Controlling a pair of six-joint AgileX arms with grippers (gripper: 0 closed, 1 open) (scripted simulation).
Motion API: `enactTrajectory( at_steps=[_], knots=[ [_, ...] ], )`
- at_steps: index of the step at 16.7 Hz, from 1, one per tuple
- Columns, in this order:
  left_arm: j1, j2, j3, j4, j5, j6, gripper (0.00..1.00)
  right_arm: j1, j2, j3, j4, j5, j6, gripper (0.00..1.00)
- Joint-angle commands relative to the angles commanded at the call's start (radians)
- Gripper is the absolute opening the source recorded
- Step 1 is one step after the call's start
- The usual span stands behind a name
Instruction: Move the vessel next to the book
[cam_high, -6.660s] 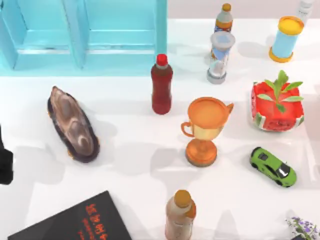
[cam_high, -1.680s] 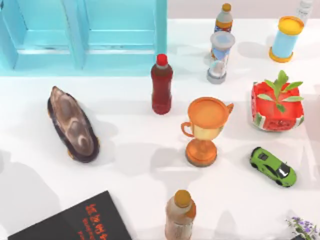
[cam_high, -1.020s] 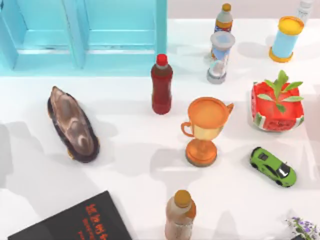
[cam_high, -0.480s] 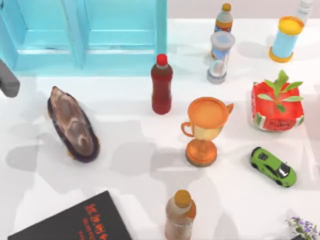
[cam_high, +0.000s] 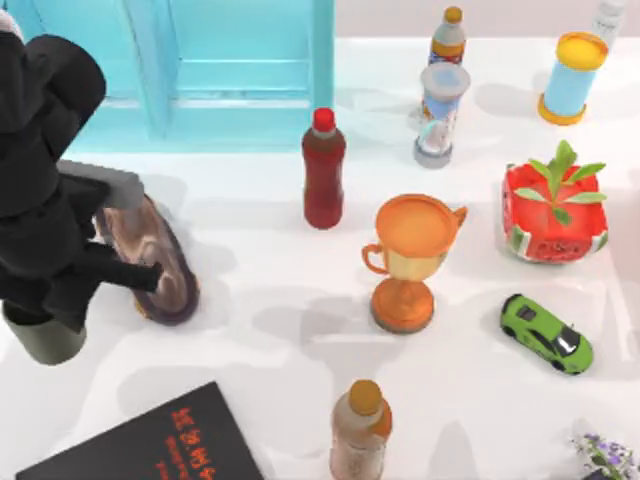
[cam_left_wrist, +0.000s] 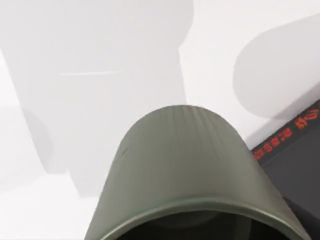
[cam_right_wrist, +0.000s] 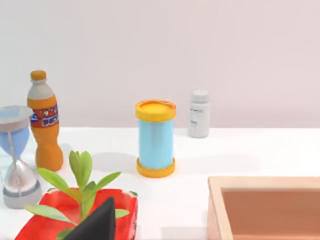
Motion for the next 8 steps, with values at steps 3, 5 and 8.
enactTrajectory(
  at_steps=[3,5,8],
  knots=[
    [-0.111,-0.078,-0.052,0.008,-0.004,-0.262,0.0,0.0,0.0,0.0,0.0,0.0,0.0,1.0],
    [-0.167,-0.122,-0.079,0.015,-0.009,-0.386,0.0,0.0,0.0,0.0,0.0,0.0,0.0,1.0],
    [-0.219,-0.163,-0.102,0.022,-0.017,-0.493,0.0,0.0,0.0,0.0,0.0,0.0,0.0,1.0]
  ],
)
